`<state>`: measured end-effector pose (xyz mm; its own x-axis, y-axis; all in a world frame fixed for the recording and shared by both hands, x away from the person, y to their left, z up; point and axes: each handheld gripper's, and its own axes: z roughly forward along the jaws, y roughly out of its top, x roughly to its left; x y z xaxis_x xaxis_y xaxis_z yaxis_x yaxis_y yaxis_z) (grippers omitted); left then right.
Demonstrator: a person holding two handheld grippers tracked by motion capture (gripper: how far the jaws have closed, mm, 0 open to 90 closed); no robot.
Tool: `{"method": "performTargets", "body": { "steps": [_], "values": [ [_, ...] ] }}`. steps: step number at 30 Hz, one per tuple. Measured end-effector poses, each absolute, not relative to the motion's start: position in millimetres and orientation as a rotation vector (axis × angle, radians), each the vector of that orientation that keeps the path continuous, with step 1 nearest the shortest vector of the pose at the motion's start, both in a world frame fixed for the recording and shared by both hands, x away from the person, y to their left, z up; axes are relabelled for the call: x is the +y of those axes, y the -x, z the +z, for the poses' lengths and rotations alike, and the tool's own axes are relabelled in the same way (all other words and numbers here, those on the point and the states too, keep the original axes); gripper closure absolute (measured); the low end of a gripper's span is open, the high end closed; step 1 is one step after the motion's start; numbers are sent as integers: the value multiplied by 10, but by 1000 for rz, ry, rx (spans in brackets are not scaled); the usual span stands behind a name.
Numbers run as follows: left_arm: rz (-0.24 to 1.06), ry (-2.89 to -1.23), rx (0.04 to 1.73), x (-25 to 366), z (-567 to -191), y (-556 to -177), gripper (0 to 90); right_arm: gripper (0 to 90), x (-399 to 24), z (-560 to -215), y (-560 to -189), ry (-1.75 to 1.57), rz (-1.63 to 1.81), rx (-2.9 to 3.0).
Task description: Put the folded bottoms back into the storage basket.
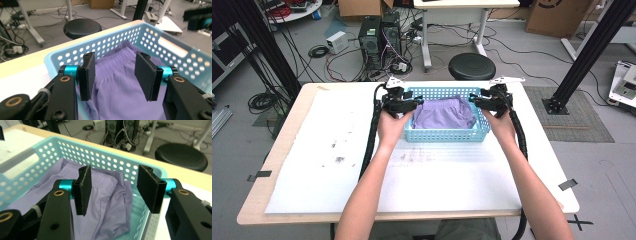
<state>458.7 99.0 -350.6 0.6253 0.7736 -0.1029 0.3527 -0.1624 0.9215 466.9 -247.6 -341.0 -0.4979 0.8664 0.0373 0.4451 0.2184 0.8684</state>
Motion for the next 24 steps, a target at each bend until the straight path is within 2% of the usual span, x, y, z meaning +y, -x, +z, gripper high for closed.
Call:
{"method": "performTargets", "body": {
  "steps": [9, 24],
  "values": [
    [438, -1783, 776, 1201, -3468, -4094, 438, 444, -2626, -3364, -4270, -1089, 1348, 2084],
    [434, -1782, 644, 1405, -3591, -3429, 356, 279, -2687, -3490, -3585, -900, 1481, 2156]
  ]
}}
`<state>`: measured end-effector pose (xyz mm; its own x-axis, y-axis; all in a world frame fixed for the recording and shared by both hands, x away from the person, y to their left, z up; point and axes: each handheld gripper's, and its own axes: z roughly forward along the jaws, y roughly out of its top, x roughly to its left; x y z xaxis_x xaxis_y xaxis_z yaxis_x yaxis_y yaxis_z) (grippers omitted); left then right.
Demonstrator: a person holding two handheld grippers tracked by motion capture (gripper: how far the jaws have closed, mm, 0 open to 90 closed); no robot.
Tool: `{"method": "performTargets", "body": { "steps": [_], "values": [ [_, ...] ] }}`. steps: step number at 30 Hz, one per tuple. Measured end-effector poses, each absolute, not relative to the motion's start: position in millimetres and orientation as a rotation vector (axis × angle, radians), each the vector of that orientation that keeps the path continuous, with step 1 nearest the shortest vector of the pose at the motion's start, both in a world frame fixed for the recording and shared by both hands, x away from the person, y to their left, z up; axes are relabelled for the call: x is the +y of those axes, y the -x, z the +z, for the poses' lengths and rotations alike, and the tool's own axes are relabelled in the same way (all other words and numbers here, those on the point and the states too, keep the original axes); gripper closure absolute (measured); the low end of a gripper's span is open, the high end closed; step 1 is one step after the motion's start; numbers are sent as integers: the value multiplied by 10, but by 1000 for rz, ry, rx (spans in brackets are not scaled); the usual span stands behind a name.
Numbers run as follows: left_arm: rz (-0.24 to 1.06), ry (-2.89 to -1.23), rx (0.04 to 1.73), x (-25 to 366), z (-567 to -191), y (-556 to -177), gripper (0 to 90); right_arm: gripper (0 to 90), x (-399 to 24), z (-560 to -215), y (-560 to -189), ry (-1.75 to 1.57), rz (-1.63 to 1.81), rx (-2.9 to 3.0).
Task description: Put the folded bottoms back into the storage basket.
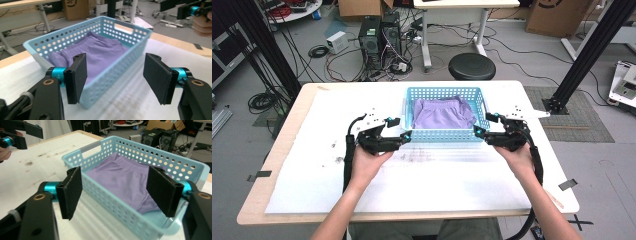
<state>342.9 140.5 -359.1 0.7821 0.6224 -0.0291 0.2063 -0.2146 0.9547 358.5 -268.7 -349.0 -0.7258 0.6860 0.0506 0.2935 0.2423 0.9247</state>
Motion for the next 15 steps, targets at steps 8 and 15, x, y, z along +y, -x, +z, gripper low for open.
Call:
{"method": "performTargets", "body": {
  "steps": [8, 15],
  "values": [
    [417, -1807, 623, 1458, -3743, -3196, 343, 248, -2794, -3711, -3418, -936, 1490, 2142],
    [416, -1803, 664, 1538, -3881, -3181, 340, 225, -2882, -3927, -3417, -1020, 1490, 2129]
  ]
}}
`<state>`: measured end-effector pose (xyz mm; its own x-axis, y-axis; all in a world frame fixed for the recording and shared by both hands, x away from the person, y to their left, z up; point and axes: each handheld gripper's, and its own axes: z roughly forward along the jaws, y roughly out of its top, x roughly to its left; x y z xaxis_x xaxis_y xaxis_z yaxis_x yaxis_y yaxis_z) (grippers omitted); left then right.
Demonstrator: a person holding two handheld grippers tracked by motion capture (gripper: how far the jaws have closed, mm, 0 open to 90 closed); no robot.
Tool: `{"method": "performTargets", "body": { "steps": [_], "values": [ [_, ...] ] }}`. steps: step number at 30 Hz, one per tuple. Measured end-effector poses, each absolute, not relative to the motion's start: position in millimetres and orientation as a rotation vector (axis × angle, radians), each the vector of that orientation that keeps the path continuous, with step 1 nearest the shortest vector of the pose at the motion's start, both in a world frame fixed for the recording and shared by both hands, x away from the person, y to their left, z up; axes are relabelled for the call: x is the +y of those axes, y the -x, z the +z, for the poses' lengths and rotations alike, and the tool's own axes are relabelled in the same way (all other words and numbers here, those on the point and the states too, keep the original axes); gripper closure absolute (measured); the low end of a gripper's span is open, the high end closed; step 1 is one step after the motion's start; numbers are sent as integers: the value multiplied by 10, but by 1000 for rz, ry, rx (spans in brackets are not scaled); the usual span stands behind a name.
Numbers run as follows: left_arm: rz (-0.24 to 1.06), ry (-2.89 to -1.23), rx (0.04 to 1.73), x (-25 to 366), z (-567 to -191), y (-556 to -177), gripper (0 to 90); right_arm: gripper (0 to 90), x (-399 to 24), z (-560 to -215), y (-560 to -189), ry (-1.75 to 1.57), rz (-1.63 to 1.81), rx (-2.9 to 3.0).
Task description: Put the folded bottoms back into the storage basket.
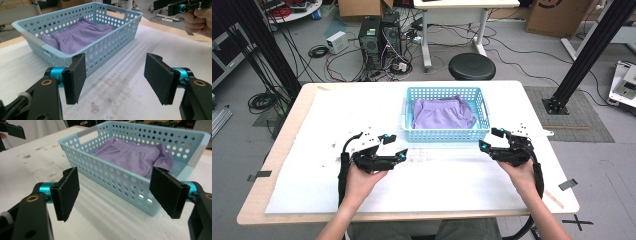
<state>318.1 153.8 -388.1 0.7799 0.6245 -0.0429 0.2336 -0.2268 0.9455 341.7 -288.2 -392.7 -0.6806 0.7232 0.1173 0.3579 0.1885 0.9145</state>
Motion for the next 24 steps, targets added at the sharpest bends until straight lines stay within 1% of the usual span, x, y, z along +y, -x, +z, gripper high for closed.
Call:
{"method": "performTargets", "body": {
  "steps": [7, 9, 24],
  "values": [
    [412, -1807, 689, 1578, -3987, -3197, 338, 220, -2916, -4002, -3418, -1041, 1459, 2124],
    [423, -1813, 685, 1576, -3996, -3215, 338, 220, -2910, -4022, -3430, -1044, 1450, 2129],
    [396, -1826, 692, 1569, -4046, -3221, 333, 219, -2898, -4089, -3464, -1051, 1415, 2161]
  ]
}}
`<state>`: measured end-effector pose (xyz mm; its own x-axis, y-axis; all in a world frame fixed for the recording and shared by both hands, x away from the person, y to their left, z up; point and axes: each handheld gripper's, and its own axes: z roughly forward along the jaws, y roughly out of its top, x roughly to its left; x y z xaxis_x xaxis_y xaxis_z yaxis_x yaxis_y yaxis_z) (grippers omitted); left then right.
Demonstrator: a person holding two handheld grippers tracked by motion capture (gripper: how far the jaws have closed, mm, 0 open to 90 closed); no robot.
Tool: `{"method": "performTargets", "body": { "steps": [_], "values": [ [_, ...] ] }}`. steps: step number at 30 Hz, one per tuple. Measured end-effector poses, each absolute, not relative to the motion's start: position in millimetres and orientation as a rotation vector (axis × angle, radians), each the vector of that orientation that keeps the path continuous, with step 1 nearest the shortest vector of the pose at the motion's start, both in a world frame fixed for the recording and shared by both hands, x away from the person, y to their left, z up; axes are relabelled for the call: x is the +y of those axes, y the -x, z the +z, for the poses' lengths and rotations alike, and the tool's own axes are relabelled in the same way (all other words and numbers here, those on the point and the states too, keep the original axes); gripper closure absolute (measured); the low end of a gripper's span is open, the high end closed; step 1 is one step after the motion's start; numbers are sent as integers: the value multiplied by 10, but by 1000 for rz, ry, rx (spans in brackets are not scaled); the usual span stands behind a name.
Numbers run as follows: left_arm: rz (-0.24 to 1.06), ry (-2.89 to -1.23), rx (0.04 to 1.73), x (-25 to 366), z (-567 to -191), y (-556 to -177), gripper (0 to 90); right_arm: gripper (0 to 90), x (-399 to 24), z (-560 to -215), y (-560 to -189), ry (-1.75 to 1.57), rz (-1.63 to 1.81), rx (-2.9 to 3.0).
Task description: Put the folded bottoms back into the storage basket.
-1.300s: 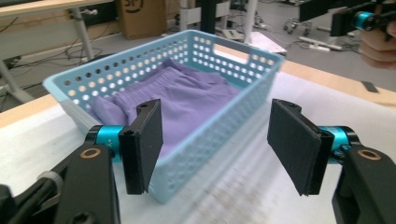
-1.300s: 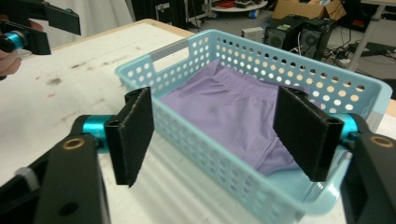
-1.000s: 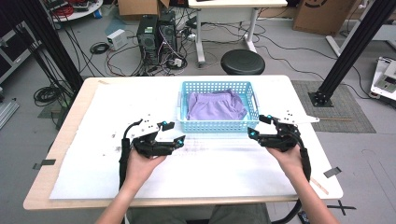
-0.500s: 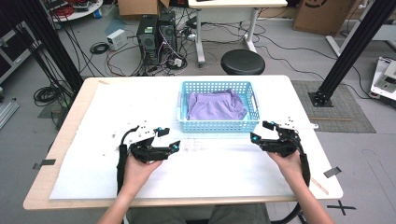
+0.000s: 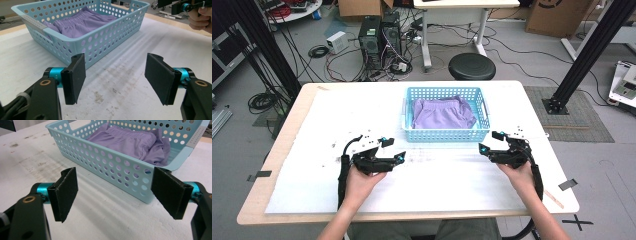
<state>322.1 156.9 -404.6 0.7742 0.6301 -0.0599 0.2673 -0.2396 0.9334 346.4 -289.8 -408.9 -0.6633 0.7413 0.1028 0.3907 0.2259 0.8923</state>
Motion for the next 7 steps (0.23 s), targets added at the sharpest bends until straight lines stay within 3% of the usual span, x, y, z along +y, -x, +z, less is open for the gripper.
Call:
{"method": "performTargets", "body": {
  "steps": [7],
  "values": [
    [401, -1822, 699, 1578, -4048, -3229, 333, 219, -2893, -4104, -3471, -1052, 1401, 2171]
  ]
}}
